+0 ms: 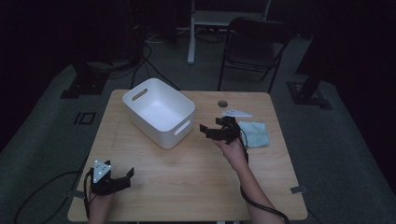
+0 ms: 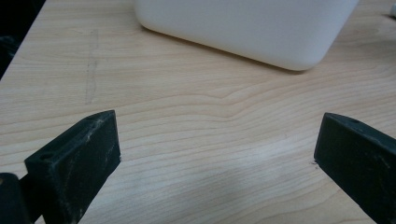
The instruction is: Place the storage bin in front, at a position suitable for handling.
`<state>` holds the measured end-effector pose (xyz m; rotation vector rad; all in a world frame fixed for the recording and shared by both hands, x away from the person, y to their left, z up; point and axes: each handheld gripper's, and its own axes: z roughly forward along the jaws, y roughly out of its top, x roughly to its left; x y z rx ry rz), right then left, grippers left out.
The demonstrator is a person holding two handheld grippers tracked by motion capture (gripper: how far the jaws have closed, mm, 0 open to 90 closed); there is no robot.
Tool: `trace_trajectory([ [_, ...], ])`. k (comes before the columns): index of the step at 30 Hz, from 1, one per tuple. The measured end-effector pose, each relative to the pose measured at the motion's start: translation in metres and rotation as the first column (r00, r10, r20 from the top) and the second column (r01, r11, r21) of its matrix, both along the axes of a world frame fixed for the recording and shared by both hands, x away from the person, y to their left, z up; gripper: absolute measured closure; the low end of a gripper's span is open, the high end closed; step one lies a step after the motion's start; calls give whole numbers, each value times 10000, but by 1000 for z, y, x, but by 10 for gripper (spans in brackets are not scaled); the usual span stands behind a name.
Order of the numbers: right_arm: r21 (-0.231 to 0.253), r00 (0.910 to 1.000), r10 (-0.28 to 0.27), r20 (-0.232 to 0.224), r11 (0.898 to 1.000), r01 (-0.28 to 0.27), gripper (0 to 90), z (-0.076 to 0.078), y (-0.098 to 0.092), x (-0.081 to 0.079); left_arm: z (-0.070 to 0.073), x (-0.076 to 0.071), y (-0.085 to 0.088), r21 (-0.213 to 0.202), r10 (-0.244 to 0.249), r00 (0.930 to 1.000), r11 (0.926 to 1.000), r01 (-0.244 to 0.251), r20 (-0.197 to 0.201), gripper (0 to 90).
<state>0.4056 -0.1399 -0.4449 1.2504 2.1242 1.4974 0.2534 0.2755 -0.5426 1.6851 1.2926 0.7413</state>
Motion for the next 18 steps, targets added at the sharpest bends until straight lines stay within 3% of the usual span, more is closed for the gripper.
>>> trace_trajectory([
  [4,-117,10000,-52,48,9999,52,142,5,8,10,0,0,-1,4,-58,10000,10000,58,-9,5],
  [10,173,9999,-78,-109,9998,80,145,12,16,26,-1,0,-4,111,-183,9998,9998,184,-107,5],
  [15,-94,9997,-247,-17,9997,247,145,16,26,39,-1,1,-3,102,-161,9998,9998,162,-115,5],
  [18,132,9995,-265,-144,9996,267,145,17,30,47,-1,1,-3,83,-187,9997,9998,188,-132,5],
])
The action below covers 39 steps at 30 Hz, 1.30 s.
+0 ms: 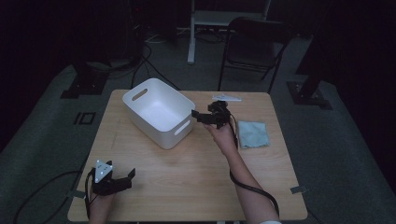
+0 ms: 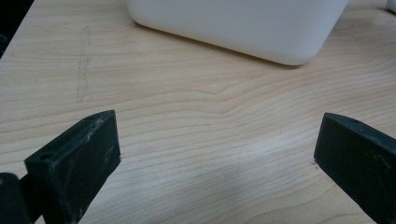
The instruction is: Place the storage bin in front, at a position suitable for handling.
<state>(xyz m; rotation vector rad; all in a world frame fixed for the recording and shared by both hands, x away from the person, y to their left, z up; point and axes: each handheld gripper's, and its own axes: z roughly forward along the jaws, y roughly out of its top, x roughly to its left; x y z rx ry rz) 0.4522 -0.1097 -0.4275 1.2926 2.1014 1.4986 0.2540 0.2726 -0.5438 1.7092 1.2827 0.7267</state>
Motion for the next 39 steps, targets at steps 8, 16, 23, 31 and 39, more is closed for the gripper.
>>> trace_trajectory([
  [8,-212,10000,5,53,9998,-4,164,5,12,18,0,0,0,-44,-30,10000,10000,30,-24,5],
  [16,-517,10000,-51,-67,9987,48,208,2,20,33,0,0,0,-46,-17,10000,10000,17,-20,5],
  [23,-880,9994,-84,-327,9961,55,241,-4,27,44,-1,0,-1,-4,-10,10000,10000,10,-81,5],
  [31,-965,9982,-59,-603,9953,0,302,-10,34,54,-1,0,-1,48,-61,10000,10000,61,-46,5],
  [39,-1504,9964,-247,-811,9885,122,399,-13,43,62,-1,-1,-1,-11,-42,9999,10000,41,-96,5],
])
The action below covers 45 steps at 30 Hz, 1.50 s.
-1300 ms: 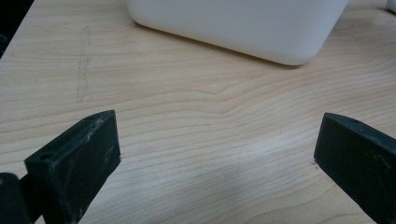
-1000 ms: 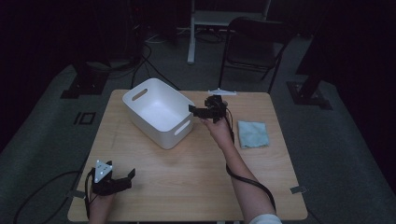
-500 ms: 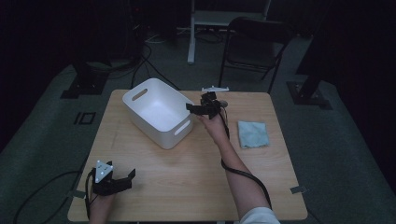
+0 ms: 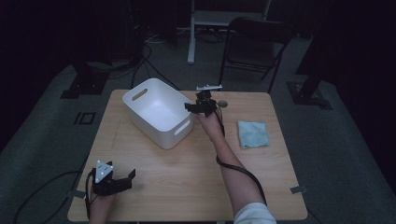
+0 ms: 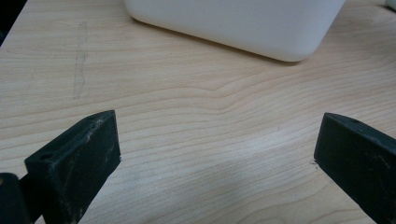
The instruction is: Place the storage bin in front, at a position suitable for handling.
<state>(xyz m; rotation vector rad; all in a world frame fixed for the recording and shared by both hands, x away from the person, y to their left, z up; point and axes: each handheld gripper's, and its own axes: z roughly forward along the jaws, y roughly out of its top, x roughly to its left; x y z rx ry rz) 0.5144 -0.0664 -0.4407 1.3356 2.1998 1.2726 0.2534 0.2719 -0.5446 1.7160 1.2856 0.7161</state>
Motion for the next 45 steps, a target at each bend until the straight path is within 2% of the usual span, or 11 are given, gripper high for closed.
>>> trace_trajectory([
  [7,-345,10000,-37,-38,9994,35,506,-1,6,3,0,0,0,15,-18,10000,10000,18,-8,5],
  [10,-354,10000,15,-63,9994,-18,552,-1,7,4,0,0,0,7,3,10000,10000,-3,-15,6],
  [13,-291,9999,45,-140,9996,-49,560,-1,8,5,0,0,0,-9,30,10000,10000,-30,-29,5],
  [15,-485,9999,-71,-141,9988,64,600,-1,8,6,0,0,0,8,51,10000,10000,-51,8,5],
  [19,-821,9999,80,-101,9966,-88,667,-2,12,6,0,0,1,-57,121,9999,9999,-121,-3,6],
  [21,-696,9998,129,-157,9975,-139,687,-2,13,6,0,0,1,-4,114,9999,9999,-114,-48,6],
  [28,-864,9998,63,-190,9962,-79,747,-3,14,7,0,0,0,-91,55,10000,9999,-55,-32,6],
  [29,-954,9997,151,-199,9953,-169,808,-2,16,6,0,0,0,-169,42,10000,9998,-43,-24,6],
  [31,-1257,9998,212,-29,9918,-214,817,-1,18,6,0,0,1,-229,63,10000,9997,-63,9,6],
  [37,-1502,9994,333,43,9881,-323,828,0,18,5,0,0,1,-144,-18,10000,9999,17,-79,6],
  [45,-1494,9992,392,45,9880,-381,831,0,16,2,-1,0,0,-70,35,10000,10000,-35,-46,6],
])
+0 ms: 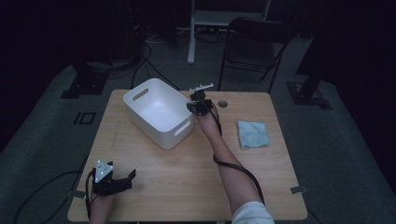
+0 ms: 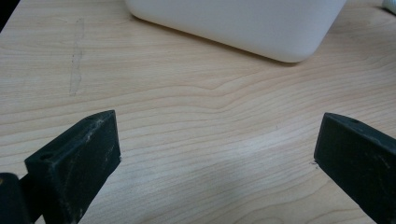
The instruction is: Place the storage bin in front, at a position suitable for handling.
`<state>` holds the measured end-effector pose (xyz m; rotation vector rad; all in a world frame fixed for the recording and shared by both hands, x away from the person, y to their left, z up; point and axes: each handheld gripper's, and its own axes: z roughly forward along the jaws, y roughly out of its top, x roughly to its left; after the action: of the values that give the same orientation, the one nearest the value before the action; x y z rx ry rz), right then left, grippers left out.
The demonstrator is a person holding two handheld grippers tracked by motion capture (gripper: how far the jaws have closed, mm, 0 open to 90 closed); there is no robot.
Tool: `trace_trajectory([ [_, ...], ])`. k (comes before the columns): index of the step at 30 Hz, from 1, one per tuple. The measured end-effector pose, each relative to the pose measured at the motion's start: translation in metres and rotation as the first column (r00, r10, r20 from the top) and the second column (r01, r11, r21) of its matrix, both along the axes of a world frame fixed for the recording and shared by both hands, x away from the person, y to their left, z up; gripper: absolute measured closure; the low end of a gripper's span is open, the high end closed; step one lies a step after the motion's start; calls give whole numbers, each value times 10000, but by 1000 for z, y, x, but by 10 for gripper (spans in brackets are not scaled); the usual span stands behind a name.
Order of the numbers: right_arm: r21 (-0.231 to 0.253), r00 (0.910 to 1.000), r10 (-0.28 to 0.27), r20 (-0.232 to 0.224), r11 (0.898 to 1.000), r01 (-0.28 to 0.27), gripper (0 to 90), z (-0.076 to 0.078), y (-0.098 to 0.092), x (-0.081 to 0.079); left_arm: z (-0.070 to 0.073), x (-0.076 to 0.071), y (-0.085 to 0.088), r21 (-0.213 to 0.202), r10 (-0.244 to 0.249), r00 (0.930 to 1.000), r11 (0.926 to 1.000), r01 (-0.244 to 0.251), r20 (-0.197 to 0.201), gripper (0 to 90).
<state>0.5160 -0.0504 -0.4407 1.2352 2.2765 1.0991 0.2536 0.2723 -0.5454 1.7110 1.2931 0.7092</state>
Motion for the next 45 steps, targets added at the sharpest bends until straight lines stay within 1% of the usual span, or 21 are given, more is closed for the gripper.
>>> trace_trajectory([
  [1,33,10000,12,-20,10000,-12,831,0,-1,0,1,0,1,-121,20,10000,9999,-19,97,6],
  [2,96,10000,57,-69,9999,-56,832,0,-3,-1,0,0,1,-225,8,10000,9997,-6,88,6],
  [4,154,9999,72,-83,9999,-71,832,0,-4,-2,0,0,1,-205,-45,10000,9998,45,-6,6],
  [10,242,9997,180,-147,9996,-176,831,0,-9,-7,-1,1,-2,-96,-158,9998,9998,157,-90,6],
  [16,420,9994,222,-260,9989,-211,831,0,-16,-12,0,0,-1,-358,-100,9999,9993,102,46,6],
  [21,394,9994,250,-238,9989,-241,831,0,-21,-16,0,0,-2,-390,-123,9999,9992,125,43,6],
  [28,-65,9996,289,-10,9996,-289,839,1,-23,-24,0,0,-3,-195,-176,9998,9997,175,-45,6],
  [30,4,9996,295,7,9996,-295,839,0,-25,-26,-1,0,-3,-183,-178,9998,9997,178,-39,6],
  [36,238,9995,313,-109,9992,-310,838,0,-31,-31,-1,-1,-3,-372,-174,9998,9992,175,37,6],
  [38,290,9994,329,-122,9991,-325,837,-1,-34,-33,-1,-1,-4,-269,-213,9998,9994,212,-25,6],
  [40,316,9993,348,-114,9989,-345,837,-1,-36,-35,-2,0,-5,-58,-202,9997,9998,201,-114,6],
  [43,311,9993,350,-117,9989,-346,837,-1,-37,-36,-2,0,-4,-55,-200,9998,9998,200,-82,6],
  [45,318,9993,357,-111,9989,-353,837,-1,-41,-40,-2,-1,-4,-76,-143,9999,9999,143,-63,6],
])
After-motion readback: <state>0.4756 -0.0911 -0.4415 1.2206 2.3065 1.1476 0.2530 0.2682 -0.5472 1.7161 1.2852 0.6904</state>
